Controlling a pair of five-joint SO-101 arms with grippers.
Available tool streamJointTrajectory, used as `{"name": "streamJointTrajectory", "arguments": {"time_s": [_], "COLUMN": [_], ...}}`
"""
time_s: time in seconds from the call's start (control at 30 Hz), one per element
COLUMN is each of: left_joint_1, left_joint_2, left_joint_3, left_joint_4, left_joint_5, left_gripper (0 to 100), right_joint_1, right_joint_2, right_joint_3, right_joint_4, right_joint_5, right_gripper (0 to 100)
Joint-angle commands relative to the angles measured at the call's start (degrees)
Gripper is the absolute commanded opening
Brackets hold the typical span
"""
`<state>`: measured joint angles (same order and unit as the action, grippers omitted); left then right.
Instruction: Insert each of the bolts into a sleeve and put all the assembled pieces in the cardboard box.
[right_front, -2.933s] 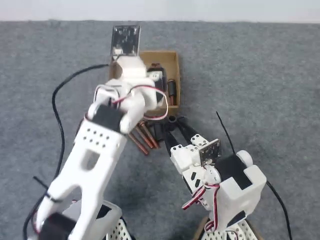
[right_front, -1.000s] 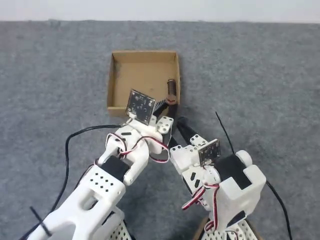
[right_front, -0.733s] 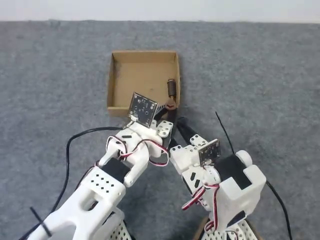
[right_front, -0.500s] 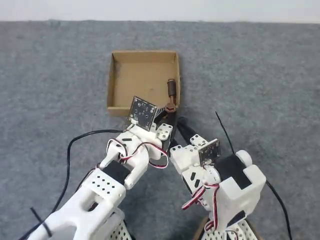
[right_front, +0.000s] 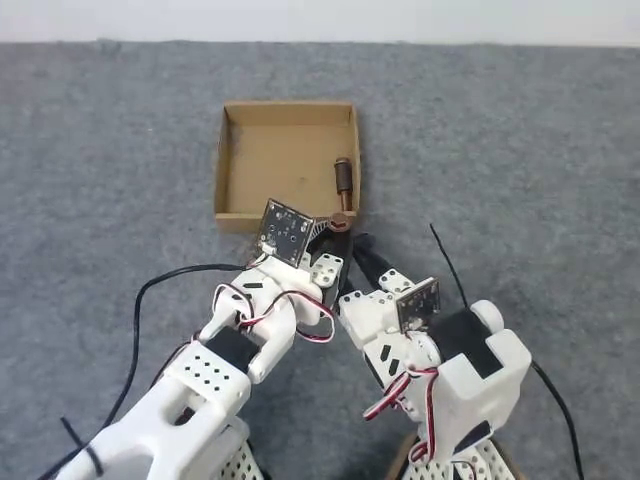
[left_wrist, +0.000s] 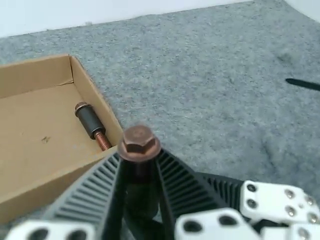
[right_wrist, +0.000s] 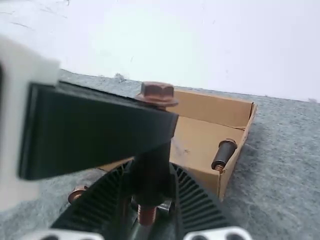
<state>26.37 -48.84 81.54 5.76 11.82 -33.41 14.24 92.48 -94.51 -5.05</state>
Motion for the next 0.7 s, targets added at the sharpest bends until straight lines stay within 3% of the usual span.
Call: {"name": "streamJointTrajectory", "arguments": {"time_s": [0.0,0.1,0.33,0.67], "left_joint_1": [-1.05,-1.05,-1.14,-1.14], "left_joint_2": [-1.32,-1.32,-1.32,-1.32], "left_joint_3": [-0.13,-0.13,1.01,0.66], "left_joint_4": [-0.88,-0.88,-0.79,-0.70], "left_joint_5": [-0.79,-0.53,-0.26,-0.26], "left_gripper": [1,2,18,19], "right_joint_1": [0.92,0.92,0.92,0.92], "right_joint_2": [-0.31,-0.31,-0.31,-0.31], "right_joint_3": [1.14,1.14,1.14,1.05], "right_joint_4": [-0.04,-0.04,0.04,0.04], "right_joint_5": [0.97,0.97,0.97,0.97], "right_gripper": [0.6,0.6,0.6,0.6]}}
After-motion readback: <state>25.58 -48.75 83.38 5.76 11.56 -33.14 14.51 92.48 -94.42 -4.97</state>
